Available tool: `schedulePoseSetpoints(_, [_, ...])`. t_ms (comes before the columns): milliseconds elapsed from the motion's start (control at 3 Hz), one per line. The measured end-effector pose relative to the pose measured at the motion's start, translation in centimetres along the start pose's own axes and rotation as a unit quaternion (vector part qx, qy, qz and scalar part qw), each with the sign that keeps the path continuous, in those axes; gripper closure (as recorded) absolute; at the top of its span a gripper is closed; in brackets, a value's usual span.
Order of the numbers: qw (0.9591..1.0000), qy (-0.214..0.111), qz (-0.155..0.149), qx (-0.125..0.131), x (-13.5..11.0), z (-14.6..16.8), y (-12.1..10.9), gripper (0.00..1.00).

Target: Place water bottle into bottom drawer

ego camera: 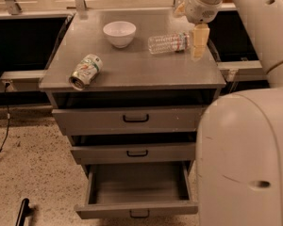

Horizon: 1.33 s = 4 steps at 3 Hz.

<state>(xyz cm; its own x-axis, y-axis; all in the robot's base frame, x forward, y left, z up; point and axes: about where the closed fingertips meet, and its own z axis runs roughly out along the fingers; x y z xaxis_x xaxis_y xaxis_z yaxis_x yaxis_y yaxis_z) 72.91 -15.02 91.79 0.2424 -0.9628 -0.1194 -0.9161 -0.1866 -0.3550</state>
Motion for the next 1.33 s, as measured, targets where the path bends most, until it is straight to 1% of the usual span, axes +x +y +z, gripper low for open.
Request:
schedulePoseSetpoints(333, [0.9997, -0.018, 0.009, 0.017, 0.0, 2.4, -2.3, 0.0])
schedulePoseSetpoints(667, [0.9991, -0.029, 0.017, 0.027, -0.1, 4.7, -3.8, 0.12])
schedulePoseSetpoints(1000, [0.9988, -0.03, 0.023, 0.031, -0.3, 6.6, -4.9, 0.31])
schedulePoseSetpoints(1333, [0.9982, -0.027, 0.04, 0.037, 0.0, 8.5, -5.9, 0.42])
